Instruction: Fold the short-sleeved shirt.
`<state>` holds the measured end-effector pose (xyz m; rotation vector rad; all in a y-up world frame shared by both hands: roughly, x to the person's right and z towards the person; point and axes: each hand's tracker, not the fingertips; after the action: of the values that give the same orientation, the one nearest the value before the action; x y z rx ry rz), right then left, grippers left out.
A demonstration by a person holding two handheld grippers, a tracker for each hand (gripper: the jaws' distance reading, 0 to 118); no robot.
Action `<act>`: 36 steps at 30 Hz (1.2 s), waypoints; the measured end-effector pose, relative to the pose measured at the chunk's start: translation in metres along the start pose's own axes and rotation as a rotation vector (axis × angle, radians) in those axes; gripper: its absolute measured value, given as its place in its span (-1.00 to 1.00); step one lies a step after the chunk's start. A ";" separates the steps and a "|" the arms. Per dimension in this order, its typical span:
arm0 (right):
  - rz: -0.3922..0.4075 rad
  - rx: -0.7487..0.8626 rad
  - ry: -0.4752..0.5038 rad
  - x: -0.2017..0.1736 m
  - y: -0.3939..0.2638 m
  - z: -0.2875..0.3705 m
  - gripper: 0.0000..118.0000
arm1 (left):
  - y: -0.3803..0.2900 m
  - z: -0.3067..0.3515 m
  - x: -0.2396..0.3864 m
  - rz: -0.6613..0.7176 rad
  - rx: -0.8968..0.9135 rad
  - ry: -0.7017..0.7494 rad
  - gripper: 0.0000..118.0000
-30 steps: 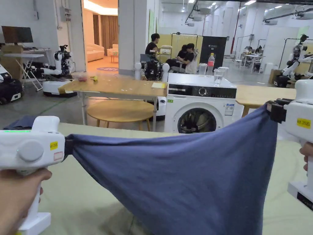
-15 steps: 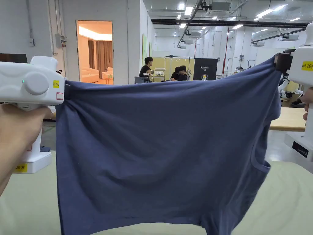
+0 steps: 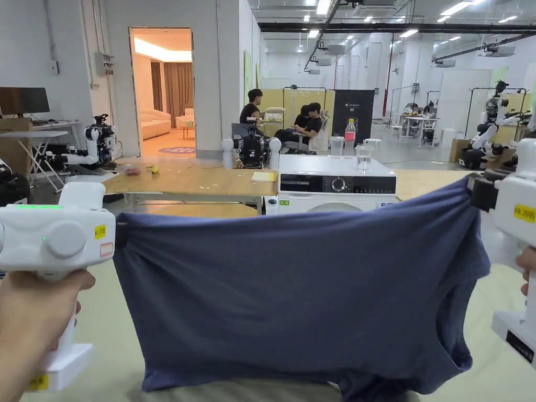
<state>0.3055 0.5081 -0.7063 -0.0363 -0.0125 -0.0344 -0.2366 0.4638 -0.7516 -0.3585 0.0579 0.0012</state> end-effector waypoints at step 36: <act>0.050 -0.568 0.083 -0.110 -0.278 0.205 -1.00 | -0.335 0.157 0.021 0.012 -0.382 -0.158 -1.00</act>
<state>0.1833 0.2415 -0.4932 -0.6033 0.0817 0.0117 -0.2030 0.2054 -0.4882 -0.7382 -0.0979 0.0530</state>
